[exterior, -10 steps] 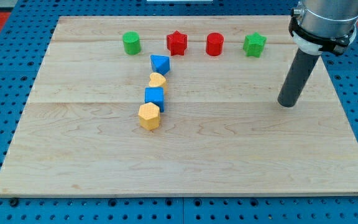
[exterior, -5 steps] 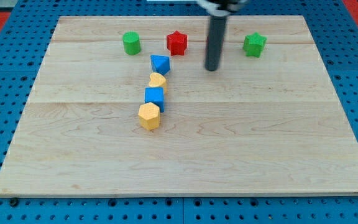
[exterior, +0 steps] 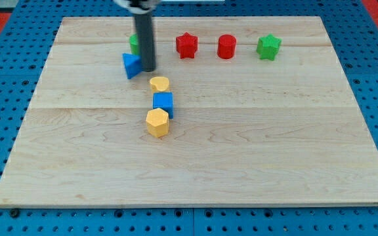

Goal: Push the blue triangle to the bottom left of the board

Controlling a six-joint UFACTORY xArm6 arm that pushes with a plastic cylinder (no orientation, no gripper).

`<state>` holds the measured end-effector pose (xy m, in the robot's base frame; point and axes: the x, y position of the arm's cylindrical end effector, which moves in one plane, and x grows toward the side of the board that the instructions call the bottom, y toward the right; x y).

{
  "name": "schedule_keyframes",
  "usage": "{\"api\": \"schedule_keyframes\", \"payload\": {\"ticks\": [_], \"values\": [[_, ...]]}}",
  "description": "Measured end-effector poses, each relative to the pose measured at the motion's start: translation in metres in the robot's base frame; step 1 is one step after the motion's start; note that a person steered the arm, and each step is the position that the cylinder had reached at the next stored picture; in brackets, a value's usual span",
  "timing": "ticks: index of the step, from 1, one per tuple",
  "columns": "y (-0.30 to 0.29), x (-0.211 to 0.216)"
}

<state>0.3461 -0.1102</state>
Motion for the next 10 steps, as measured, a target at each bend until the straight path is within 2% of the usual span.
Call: {"api": "schedule_keyframes", "payload": {"ticks": [1,2,3,4,9,10], "values": [[-0.026,0.001],[-0.039,-0.036],[-0.088,-0.043],[-0.104,-0.055],[-0.085,0.145],[-0.022,0.152]]}}
